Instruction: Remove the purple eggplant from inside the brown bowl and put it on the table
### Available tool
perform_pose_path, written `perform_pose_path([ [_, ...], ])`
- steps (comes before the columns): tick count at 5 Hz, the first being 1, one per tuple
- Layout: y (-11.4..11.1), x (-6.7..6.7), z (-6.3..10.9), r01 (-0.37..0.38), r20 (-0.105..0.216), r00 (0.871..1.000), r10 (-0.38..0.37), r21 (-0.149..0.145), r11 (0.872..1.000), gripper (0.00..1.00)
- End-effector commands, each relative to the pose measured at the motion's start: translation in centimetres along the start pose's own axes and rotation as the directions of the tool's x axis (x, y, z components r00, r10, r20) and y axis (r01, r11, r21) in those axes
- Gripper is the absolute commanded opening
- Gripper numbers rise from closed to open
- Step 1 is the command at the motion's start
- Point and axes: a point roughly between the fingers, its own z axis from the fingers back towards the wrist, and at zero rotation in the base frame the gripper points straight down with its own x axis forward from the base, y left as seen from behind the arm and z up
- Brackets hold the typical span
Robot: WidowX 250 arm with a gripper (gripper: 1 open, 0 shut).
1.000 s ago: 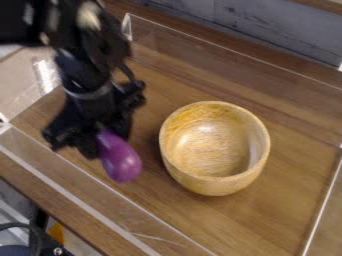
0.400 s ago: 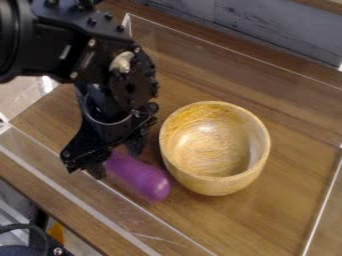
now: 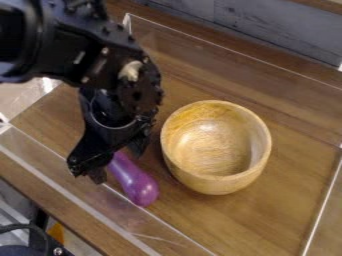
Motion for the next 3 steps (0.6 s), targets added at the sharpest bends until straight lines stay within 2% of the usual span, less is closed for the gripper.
perform_pose_path([
  [1,-0.6,0.7,0.4,0.030,0.010,1.000,-0.029,-0.045,0.999,1.00],
  [3,0.3,1.9,-0.3,0.093,0.019,0.996,-0.092,-0.070,0.993,1.00],
])
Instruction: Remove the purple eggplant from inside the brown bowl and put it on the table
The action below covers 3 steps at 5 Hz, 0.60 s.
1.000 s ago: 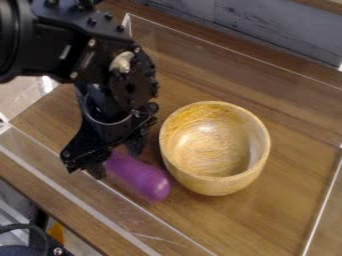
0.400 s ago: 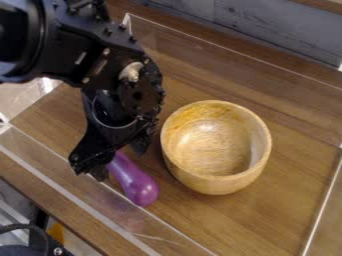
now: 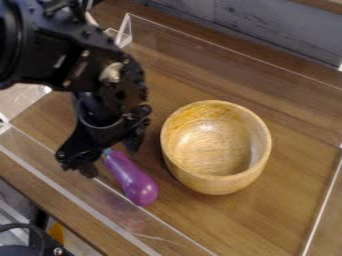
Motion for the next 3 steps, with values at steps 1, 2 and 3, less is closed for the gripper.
perform_pose_path([
  [1,0.0,1.0,-0.1,0.027,0.010,1.000,-0.027,-0.026,0.999,1.00],
  [2,0.0,0.5,-1.0,0.006,0.016,1.000,-0.005,-0.015,1.000,1.00],
  [3,-0.2,-0.1,-2.0,-0.014,0.019,1.000,0.014,-0.005,1.000,1.00],
])
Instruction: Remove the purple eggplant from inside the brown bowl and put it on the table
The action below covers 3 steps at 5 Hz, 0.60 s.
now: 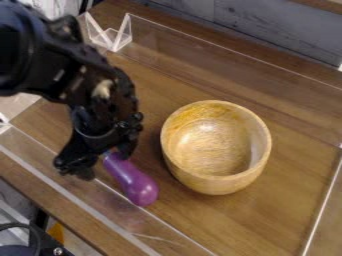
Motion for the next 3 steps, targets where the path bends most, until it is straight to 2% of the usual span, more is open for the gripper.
perform_pose_path([
  [1,0.1,0.7,0.5,-0.060,0.008,0.998,0.060,0.010,0.998,1.00],
  [2,0.1,1.6,0.5,-0.118,0.017,0.993,0.118,0.029,0.993,1.00],
  [3,-0.2,1.8,0.8,-0.179,0.026,0.984,0.178,0.049,0.983,1.00],
])
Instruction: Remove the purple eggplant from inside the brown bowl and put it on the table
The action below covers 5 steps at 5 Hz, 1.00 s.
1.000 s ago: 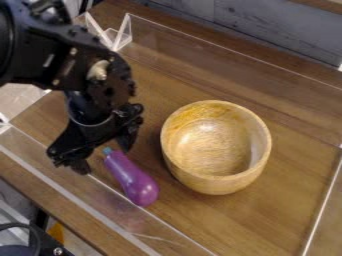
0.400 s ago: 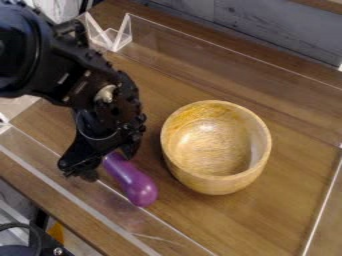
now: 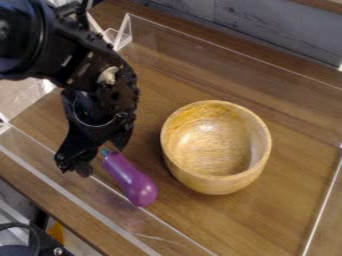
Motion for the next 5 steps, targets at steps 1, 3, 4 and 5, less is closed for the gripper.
perform_pose_path([
  [1,-1.6,0.1,0.6,-0.003,0.008,1.000,0.003,-0.024,1.000,1.00],
  [3,-2.6,-1.7,1.9,0.068,-0.003,0.998,-0.068,-0.035,0.997,1.00],
  [4,-2.3,-1.7,1.8,0.031,0.000,1.000,-0.031,-0.021,0.999,1.00],
  [5,-2.1,-1.9,1.8,-0.004,0.004,1.000,0.004,-0.007,1.000,1.00],
])
